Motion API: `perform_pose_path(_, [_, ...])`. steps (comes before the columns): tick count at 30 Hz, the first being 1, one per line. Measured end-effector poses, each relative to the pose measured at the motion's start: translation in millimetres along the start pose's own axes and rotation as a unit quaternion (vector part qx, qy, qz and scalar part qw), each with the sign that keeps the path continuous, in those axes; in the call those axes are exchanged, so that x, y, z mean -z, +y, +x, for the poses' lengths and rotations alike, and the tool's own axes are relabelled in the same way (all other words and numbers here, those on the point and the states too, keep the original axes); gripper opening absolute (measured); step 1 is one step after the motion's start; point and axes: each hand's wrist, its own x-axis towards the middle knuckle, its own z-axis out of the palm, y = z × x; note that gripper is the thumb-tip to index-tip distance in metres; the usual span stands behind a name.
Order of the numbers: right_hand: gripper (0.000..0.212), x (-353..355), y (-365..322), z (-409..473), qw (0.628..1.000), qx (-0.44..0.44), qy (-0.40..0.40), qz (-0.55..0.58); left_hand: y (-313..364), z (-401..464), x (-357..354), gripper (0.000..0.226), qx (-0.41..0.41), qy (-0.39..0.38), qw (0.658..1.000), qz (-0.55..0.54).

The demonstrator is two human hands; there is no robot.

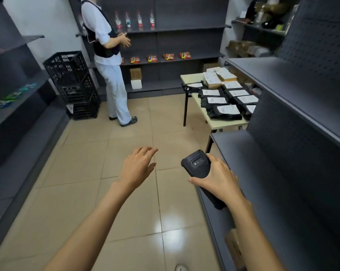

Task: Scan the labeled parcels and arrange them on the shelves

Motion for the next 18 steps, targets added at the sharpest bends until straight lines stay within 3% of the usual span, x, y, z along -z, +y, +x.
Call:
perform_pose_path(10, [0.082, -30.0, -35.9, 254.6, 0.999, 0.011, -0.022, 0.021, -114.2, 205.2, -60.9, 0.052, 0.045, -0.041, 0.998, -0.003])
perform_pose_path(18, [0.08, -62.3, -69.7, 472.8, 0.999, -0.029, -0.026, 0.007, -237.5, 414.2, -116.6, 0.05, 0.025, -0.068, 0.997, 0.002])
